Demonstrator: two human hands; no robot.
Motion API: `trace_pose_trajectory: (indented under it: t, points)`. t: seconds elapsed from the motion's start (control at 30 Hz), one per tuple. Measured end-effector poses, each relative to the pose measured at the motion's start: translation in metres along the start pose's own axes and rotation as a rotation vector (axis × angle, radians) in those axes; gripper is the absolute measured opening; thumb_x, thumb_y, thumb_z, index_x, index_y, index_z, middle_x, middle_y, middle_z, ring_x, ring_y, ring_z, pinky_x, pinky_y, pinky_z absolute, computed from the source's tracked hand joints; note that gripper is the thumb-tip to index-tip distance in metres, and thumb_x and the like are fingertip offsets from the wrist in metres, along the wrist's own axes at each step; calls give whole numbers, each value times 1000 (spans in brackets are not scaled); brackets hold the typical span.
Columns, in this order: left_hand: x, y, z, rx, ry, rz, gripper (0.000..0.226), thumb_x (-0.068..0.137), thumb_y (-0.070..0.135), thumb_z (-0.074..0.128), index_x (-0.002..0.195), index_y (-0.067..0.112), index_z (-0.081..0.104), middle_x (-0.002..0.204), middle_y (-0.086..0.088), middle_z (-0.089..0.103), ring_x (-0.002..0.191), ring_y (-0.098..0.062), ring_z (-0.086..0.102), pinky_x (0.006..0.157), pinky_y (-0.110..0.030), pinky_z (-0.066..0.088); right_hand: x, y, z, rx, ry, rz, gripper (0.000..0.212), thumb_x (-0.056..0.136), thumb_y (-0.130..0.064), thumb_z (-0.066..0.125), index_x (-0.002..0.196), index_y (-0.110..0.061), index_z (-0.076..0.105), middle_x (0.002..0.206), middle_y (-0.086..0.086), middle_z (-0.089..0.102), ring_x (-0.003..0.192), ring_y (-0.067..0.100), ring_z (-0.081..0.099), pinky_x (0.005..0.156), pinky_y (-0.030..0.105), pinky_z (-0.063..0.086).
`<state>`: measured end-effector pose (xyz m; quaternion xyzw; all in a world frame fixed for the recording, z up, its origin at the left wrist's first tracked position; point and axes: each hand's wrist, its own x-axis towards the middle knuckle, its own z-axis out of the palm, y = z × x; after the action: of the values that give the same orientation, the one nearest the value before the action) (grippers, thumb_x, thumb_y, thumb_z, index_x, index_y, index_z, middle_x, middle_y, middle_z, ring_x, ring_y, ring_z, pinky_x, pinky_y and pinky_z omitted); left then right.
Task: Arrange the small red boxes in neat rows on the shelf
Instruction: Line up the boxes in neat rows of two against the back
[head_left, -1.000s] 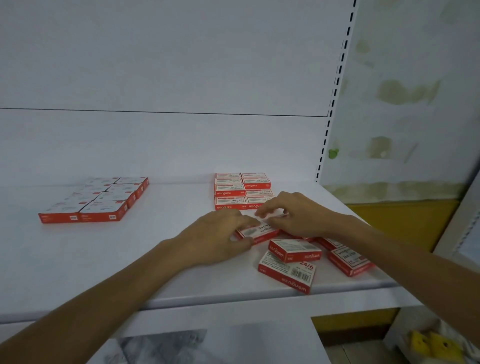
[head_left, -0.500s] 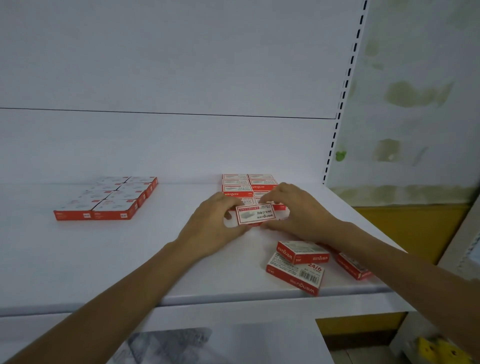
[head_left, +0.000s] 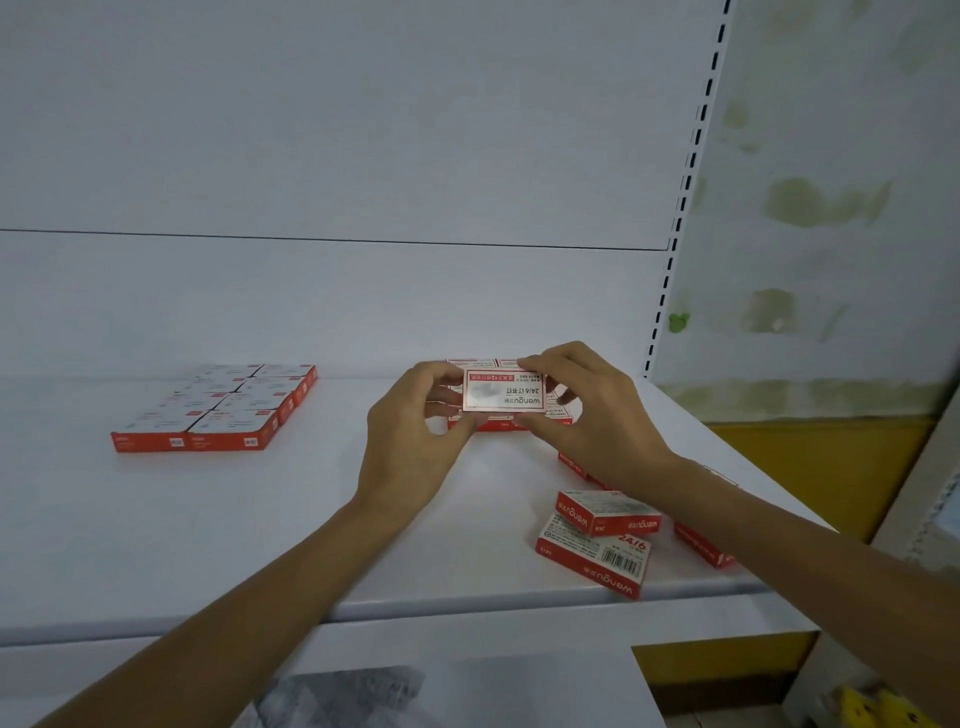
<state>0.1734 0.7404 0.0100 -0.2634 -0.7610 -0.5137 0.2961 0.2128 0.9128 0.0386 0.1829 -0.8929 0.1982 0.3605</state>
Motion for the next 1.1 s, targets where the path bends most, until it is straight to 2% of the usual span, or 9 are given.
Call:
trace_pose_trajectory:
  t: [0.03, 0.2, 0.3, 0.47, 0.57, 0.67, 0.77, 0.8, 1.1]
  points:
    - [0, -1, 0, 3, -5, 8, 40, 72, 15, 76, 107, 11, 59, 98, 12, 58, 73, 9, 57, 65, 5, 40, 0, 1, 0, -14, -6, 16, 48, 76, -21, 73, 121, -8, 59, 112, 7, 59, 92, 12, 55, 80, 26, 51]
    - [0, -11, 3, 95, -108, 25, 41, 77, 19, 71, 114, 16, 55, 112, 6, 61, 81, 2, 55, 72, 4, 40, 3, 12, 4, 21, -83, 83, 50, 76, -19, 73, 123, -10, 58, 113, 5, 59, 80, 2, 47, 74, 0, 37]
    - [0, -16, 8, 169, -243, 33, 40, 84, 23, 64, 121, 20, 50, 119, 8, 56, 89, 2, 50, 73, 2, 38, 7, 28, 9, 18, -147, 209, 50, 77, -25, 72, 123, -13, 58, 115, 3, 60, 83, 5, 51, 74, 5, 37]
    - [9, -18, 19, 398, -527, 135, 28, 90, 36, 50, 114, 22, 53, 120, 5, 54, 109, -11, 50, 87, -23, 39, 23, 64, 12, -38, -255, 437, 46, 80, -26, 69, 123, -12, 58, 115, 6, 62, 84, 9, 52, 76, 17, 37]
    - [6, -25, 26, 506, -644, 138, 32, 90, 44, 45, 114, 23, 52, 121, 5, 52, 110, -11, 45, 90, -24, 37, 29, 78, 13, -54, -374, 492, 39, 82, -23, 68, 118, -13, 62, 115, 6, 65, 80, 9, 53, 61, 12, 37]
    - [4, -31, 28, 488, -634, 126, 32, 90, 45, 46, 113, 24, 53, 118, 6, 53, 107, -9, 44, 88, -21, 35, 32, 86, 18, -25, -412, 536, 34, 81, -23, 67, 114, -16, 64, 115, 3, 64, 80, 8, 53, 58, 11, 34]
    - [6, -32, 29, 471, -626, 133, 31, 89, 44, 49, 112, 24, 53, 117, 6, 53, 107, -10, 44, 89, -22, 35, 38, 89, 23, -29, -353, 511, 31, 78, -18, 70, 108, -15, 66, 118, 4, 61, 89, 9, 51, 78, 18, 38]
    - [6, -32, 29, 468, -626, 132, 30, 88, 43, 49, 112, 24, 53, 116, 6, 53, 107, -10, 44, 90, -23, 36, 40, 89, 25, -34, -343, 504, 29, 77, -17, 71, 105, -14, 67, 116, 5, 61, 90, 10, 51, 79, 20, 38]
    - [7, -35, 29, 438, -622, 130, 28, 87, 42, 51, 109, 25, 53, 113, 7, 53, 106, -10, 44, 92, -27, 39, 55, 90, 41, -13, -325, 524, 20, 72, -15, 71, 92, -15, 67, 97, -4, 52, 86, 11, 51, 59, 19, 39]
